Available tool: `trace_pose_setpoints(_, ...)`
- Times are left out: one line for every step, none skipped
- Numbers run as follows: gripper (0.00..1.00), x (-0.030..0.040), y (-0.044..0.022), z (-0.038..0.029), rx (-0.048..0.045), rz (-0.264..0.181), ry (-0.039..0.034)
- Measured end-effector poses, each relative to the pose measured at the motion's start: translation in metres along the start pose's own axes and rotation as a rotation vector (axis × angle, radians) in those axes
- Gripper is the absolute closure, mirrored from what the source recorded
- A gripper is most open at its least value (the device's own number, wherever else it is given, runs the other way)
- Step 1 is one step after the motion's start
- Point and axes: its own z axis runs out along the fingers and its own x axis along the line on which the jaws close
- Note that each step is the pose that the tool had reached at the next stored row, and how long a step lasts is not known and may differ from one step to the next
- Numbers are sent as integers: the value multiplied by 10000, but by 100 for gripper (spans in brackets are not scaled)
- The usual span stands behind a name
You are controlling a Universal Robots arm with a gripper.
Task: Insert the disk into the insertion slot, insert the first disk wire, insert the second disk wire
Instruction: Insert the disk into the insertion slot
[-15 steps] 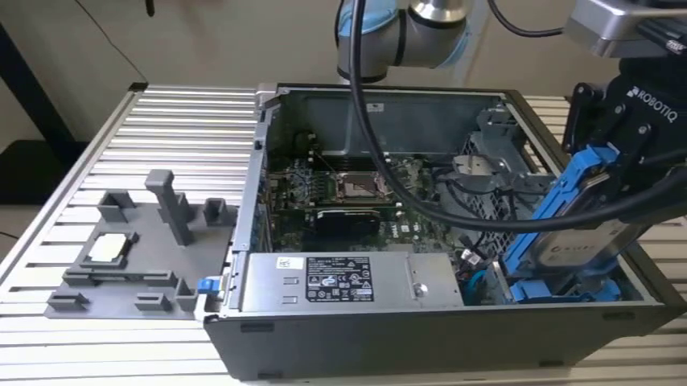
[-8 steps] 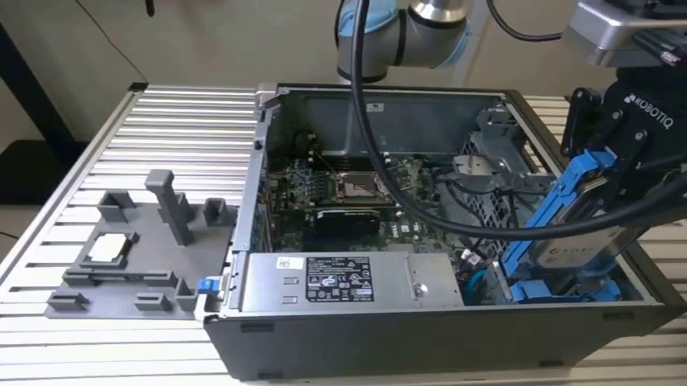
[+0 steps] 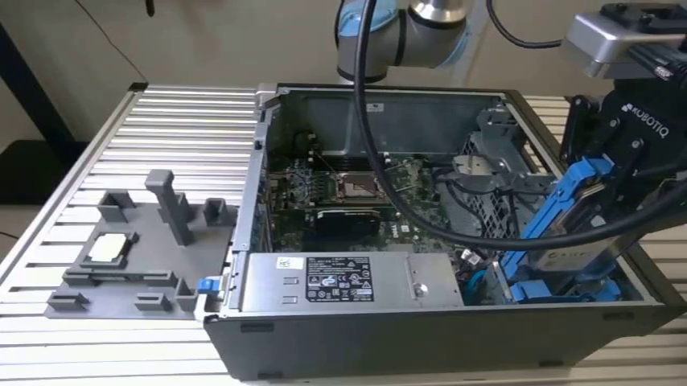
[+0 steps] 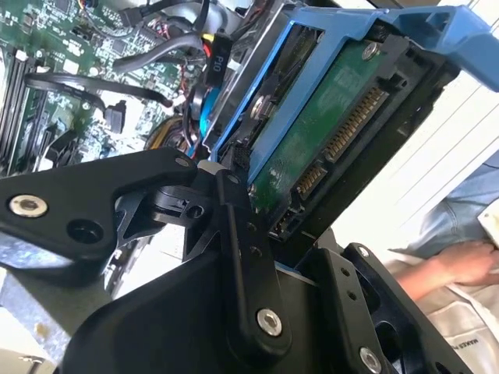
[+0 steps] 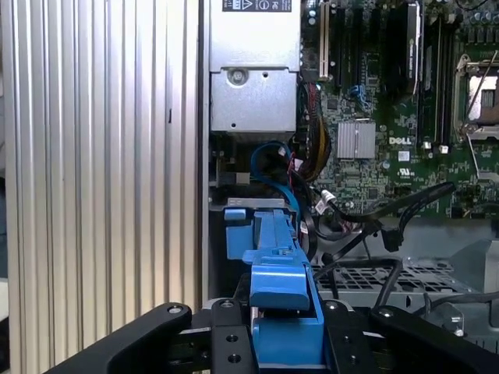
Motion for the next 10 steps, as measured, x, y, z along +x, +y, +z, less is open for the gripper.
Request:
trace_pose_setpoints(67,0,-1,12,-2,9,-11)
trace_pose_setpoints(67,-1,-2,23,-4,22,-17)
trace_pose_setpoints(67,-1,-2,34,-7,37,-20)
trace_pose_setpoints(67,-1,-2,47,-9,48,-24)
trace_pose_setpoints(67,-2,-2,59,-11,56,-27)
trace_pose_setpoints(67,-2,-2,74,-11,63,-31)
trace_pose_setpoints(67,-2,-3,88,-12,68,-32)
trace_pose_setpoints(67,-3,-3,104,-12,71,-37)
trace_pose_setpoints(67,-3,-3,121,-12,74,-40)
trace_pose_setpoints(67,-4,-4,139,-12,76,-44)
